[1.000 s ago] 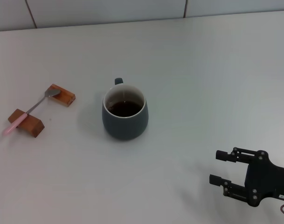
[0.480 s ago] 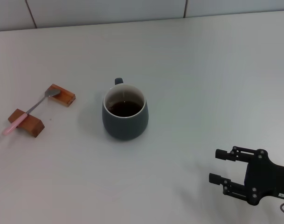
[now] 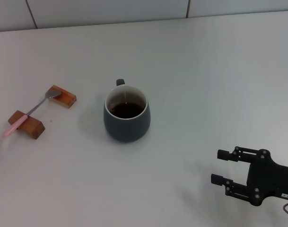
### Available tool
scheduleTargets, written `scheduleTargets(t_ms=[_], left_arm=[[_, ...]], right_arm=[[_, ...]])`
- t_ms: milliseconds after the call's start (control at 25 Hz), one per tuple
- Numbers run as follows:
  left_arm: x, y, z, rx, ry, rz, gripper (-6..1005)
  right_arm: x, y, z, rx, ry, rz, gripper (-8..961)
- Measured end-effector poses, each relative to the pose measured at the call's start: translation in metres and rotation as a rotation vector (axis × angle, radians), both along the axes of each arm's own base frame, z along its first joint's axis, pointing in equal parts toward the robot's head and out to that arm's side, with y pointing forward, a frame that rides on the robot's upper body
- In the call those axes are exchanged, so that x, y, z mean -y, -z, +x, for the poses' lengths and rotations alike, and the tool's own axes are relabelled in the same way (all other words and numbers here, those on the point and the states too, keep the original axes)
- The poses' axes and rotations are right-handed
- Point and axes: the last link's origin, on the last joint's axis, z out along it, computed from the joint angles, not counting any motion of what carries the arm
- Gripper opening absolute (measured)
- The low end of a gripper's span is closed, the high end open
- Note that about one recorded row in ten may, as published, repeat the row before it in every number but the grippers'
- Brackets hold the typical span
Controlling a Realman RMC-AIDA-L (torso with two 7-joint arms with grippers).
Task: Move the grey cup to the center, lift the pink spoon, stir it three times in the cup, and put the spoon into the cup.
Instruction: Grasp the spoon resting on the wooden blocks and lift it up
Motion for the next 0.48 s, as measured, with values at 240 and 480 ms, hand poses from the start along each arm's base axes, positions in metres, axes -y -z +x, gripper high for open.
scheduleTargets(t_ms=[240, 480], left_arm=[[-0.001, 0.004, 0.001, 0.006, -0.003, -0.011, 748], [-0.005, 0.011, 0.004, 0.018, 0.001, -0.035, 746]], right_arm=[[-0.001, 0.000, 0.000, 0.003, -0.001, 0.001, 604], [-0.002, 0.001, -0.001, 0.002, -0.003, 0.000, 604]])
